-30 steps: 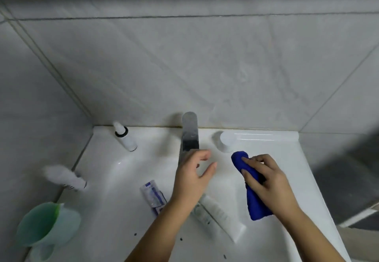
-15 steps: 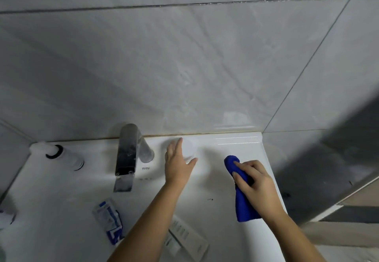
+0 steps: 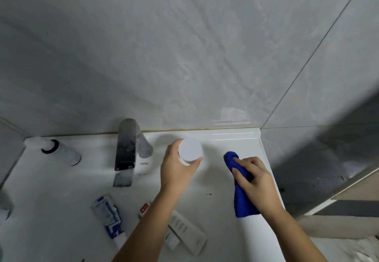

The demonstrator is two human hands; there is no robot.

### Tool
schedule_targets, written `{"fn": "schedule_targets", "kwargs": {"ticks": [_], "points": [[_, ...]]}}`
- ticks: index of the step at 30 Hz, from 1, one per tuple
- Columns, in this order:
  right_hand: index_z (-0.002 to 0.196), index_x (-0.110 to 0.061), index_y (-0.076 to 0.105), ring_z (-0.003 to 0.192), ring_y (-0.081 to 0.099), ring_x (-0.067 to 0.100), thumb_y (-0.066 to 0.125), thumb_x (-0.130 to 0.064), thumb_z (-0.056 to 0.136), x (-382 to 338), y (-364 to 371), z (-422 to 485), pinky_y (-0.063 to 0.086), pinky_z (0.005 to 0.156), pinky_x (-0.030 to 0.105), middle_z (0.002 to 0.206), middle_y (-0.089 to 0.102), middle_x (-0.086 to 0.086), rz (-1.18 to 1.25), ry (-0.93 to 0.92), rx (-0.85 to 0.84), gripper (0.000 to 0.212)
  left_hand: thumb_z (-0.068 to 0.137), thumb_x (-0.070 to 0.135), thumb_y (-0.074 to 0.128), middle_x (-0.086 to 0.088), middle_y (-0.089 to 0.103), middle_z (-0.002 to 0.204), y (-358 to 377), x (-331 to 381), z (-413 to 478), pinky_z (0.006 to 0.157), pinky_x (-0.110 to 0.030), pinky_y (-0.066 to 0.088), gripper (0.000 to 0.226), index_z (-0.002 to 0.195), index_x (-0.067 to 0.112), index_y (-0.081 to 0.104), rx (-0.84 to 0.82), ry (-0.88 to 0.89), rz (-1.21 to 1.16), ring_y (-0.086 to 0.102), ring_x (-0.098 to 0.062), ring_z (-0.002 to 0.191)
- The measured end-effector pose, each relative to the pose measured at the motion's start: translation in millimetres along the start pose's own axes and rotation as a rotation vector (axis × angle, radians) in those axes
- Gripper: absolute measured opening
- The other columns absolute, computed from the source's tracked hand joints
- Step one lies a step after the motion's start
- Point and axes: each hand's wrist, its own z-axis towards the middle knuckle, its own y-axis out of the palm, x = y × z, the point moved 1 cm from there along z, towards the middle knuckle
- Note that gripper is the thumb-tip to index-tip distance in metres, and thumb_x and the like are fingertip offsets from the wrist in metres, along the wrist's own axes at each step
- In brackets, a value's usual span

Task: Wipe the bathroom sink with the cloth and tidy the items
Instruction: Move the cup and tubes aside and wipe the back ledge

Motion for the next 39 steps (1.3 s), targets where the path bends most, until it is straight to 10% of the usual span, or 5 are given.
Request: {"fn": "schedule_targets", "kwargs": {"ticks": [8, 18, 39], "points": [[0.104, -0.014, 0.067, 0.088, 0.053, -0.002, 0.066, -0.005, 0.081, -67.4, 27.4, -25.4, 0.038, 0.072, 0.003, 0.094, 0.055, -0.005, 0.102, -0.083, 0.033, 0.025, 0.059, 0.038, 0.081, 0.032, 0.049, 0.106, -116.8, 18.2, -70.2, 0.074, -0.002, 0.038, 0.062, 0.110, 0.043, 0.047, -0.041, 0.128, -0.007, 0.048, 0.004, 0.097], [0.104, -0.015, 0.067, 0.085, 0.054, -0.005, 0.066, -0.006, 0.081, -137.2, 102.0, -64.1, 0.039, 0.068, 0.003, 0.094, 0.054, -0.007, 0.076, -0.175, -0.040, 0.026, 0.063, 0.027, 0.082, 0.016, 0.055, 0.110, -226.8, -54.6, -55.4, 0.077, -0.019, 0.047, 0.057, 0.111, 0.035, 0.052, 0.177, 0.031, -0.040, 0.051, -0.008, 0.100], [0.105, -0.014, 0.068, 0.087, 0.053, 0.000, 0.067, -0.007, 0.080, -140.3, 130.9, -57.1, 0.039, 0.070, 0.006, 0.095, 0.055, -0.002, -0.051, -0.054, 0.159, 0.026, 0.063, 0.018, 0.083, -0.004, 0.060, 0.118, -180.8, -171.5, 93.2, 0.087, -0.028, 0.043, 0.064, 0.121, 0.016, 0.056, 0.087, -0.033, 0.002, 0.055, -0.023, 0.107]]}}
